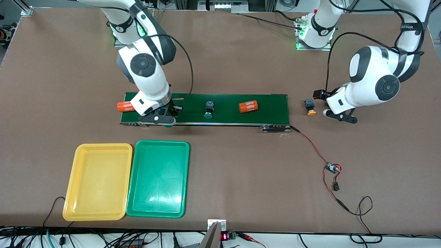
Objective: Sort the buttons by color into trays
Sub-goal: 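Carry a green button to the green tray while the left gripper grasps yellow button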
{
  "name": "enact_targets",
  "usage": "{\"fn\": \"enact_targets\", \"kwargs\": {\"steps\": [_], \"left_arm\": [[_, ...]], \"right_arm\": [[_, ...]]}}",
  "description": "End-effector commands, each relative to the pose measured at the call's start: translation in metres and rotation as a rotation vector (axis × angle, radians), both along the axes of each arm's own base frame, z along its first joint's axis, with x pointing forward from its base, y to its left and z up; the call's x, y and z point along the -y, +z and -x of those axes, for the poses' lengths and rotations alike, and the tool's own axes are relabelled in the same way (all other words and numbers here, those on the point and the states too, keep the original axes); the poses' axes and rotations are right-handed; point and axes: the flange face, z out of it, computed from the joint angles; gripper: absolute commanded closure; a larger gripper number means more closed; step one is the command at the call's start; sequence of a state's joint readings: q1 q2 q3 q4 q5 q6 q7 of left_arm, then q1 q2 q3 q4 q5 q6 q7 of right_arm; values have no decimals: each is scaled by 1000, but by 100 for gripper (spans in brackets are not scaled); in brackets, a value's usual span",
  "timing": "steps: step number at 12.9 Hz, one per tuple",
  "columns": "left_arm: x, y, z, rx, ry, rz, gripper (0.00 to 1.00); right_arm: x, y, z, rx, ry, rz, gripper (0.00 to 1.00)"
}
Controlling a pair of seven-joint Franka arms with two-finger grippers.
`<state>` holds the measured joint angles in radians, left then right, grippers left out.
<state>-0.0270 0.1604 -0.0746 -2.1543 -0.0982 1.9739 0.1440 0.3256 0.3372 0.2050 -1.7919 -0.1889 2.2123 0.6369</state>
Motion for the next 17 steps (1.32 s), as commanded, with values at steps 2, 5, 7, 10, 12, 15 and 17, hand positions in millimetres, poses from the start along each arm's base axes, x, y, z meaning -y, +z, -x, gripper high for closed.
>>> {"fn": "enact_targets", "kwargs": {"steps": [2,5,7,10,12,15,17], "left_arm": [[0,-56,24,65,174,-61,0],[-2,-98,35,108,214,-72,0],[1,-123,49,138,221,-77,0],[3,-131,54,128,255,-87,18],[8,-132,55,123,279,-97,51],[10,-127,54,102,276,-99,75],[13,-107,45,93,272,-96,77]], "right_arm": [[41,-10,-38,6,97,35,91],[75,-49,-57,-45,122,14,91],[96,-73,-67,-58,140,17,91],[107,-100,-74,-53,143,18,91],[113,-110,-86,-12,137,7,91],[112,-112,-107,43,133,-6,90],[117,-121,-113,41,128,1,90]]}}
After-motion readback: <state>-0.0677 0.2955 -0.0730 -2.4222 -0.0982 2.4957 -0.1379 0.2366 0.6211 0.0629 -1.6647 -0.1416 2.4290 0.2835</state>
